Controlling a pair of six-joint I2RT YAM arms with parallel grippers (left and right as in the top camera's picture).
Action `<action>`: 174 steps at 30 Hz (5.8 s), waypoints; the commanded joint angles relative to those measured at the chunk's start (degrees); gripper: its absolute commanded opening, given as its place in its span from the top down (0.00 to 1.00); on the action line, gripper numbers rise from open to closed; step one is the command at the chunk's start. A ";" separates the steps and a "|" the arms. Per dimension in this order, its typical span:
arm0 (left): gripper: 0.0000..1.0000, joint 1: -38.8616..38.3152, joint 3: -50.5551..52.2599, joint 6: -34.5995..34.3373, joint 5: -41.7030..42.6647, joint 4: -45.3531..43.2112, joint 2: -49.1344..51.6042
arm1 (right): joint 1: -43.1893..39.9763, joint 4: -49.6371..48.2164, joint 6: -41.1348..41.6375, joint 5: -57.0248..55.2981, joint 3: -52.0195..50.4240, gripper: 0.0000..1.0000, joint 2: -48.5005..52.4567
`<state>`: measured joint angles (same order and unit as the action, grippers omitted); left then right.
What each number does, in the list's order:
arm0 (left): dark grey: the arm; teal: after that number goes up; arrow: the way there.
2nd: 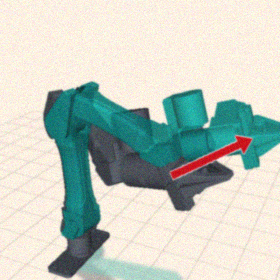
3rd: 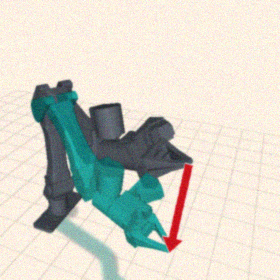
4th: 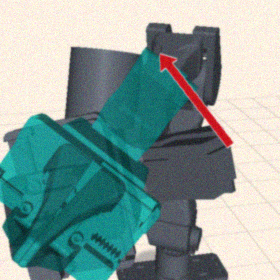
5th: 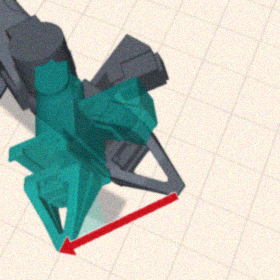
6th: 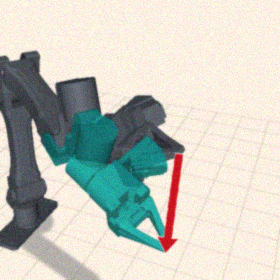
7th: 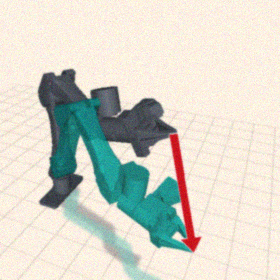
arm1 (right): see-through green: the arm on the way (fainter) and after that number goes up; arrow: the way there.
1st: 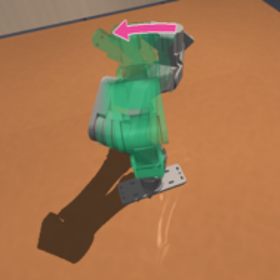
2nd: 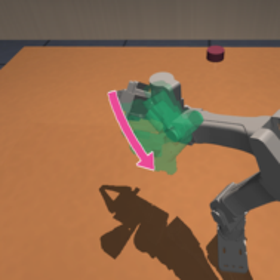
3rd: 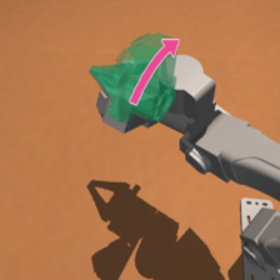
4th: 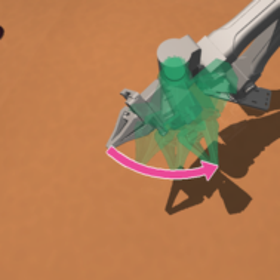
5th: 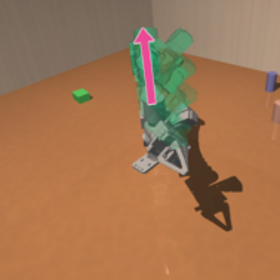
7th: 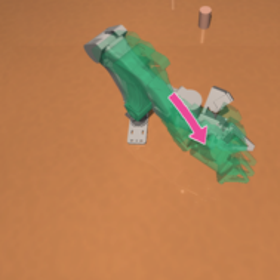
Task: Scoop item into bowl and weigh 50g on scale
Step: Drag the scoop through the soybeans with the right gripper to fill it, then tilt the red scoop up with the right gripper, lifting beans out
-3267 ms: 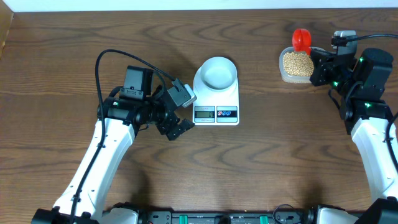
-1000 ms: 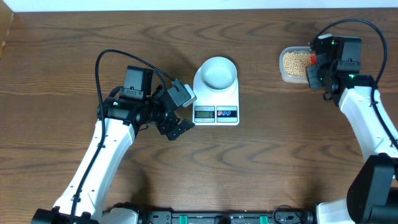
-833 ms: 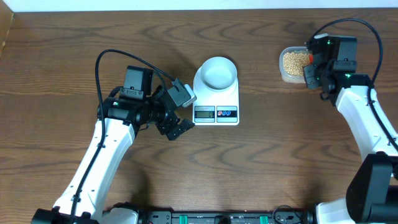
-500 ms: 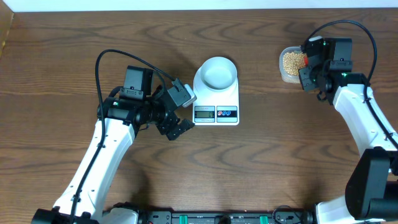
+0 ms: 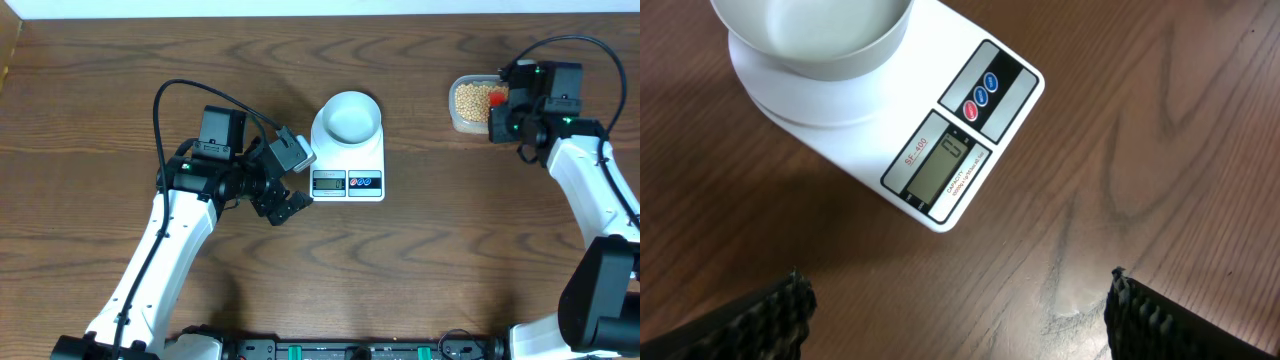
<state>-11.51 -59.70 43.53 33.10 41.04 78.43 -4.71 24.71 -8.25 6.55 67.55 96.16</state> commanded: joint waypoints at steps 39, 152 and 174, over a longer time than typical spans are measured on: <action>0.05 0.20 -1.29 0.37 0.76 0.02 0.00 | -10.43 0.63 16.59 29.81 1.73 0.99 5.62; 0.05 0.20 -1.29 0.35 0.76 0.02 0.00 | -26.03 -6.93 23.80 65.92 1.66 0.99 18.12; 0.05 0.20 -1.29 0.37 0.76 0.02 0.00 | -28.96 -6.23 22.34 71.82 1.66 0.99 18.12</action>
<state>-11.51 -59.70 43.53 33.10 41.04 78.43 -33.21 18.50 15.53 73.60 68.95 113.95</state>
